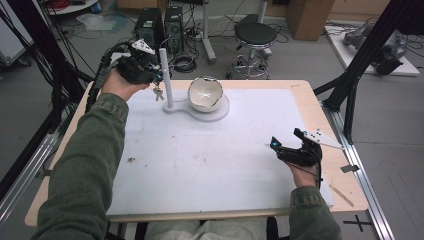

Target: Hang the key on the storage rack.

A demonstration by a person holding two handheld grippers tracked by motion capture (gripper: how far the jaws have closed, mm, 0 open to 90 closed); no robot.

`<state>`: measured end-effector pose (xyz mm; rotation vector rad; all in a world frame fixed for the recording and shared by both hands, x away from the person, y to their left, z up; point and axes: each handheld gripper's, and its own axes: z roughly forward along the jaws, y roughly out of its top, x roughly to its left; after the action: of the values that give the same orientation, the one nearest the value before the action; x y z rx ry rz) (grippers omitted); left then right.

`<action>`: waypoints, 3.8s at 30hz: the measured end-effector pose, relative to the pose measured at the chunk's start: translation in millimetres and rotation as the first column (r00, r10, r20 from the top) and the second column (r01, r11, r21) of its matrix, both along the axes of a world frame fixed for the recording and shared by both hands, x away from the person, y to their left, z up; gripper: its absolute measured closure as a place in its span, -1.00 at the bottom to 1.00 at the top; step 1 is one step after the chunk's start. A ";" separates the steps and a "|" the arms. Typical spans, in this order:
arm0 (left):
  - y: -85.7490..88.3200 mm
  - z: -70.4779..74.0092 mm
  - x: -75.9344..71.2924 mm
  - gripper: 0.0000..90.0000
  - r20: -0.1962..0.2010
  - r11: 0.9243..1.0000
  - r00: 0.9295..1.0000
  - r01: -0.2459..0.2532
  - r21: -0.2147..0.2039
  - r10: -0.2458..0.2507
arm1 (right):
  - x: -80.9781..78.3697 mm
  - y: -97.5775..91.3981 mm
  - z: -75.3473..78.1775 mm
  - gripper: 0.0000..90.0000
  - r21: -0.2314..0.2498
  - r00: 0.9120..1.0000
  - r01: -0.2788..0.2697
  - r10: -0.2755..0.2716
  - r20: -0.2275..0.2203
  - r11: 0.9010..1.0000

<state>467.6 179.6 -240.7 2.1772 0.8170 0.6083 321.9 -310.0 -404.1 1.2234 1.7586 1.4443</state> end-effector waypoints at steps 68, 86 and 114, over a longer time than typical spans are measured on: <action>-36.1 3.3 37.9 0.63 0.007 0.981 0.990 -0.141 -0.134 0.144 | -1.1 -1.6 -0.4 -0.99 0.010 1.000 -0.006 0.006 -0.006 1.000; -44.0 8.8 22.1 -0.33 0.048 0.982 0.997 -0.048 -0.182 0.058 | -1.5 -2.2 -0.4 -0.99 0.006 1.000 -0.008 0.008 -0.001 1.000; -19.2 -12.7 -0.6 -0.96 0.057 0.965 0.993 -0.082 -0.247 0.099 | -1.2 -1.5 -0.8 -0.99 0.003 1.000 -0.003 0.003 0.000 1.000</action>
<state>467.0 160.4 -253.4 1.8938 0.9080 0.5914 320.7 -311.5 -404.9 1.2224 1.7601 1.4489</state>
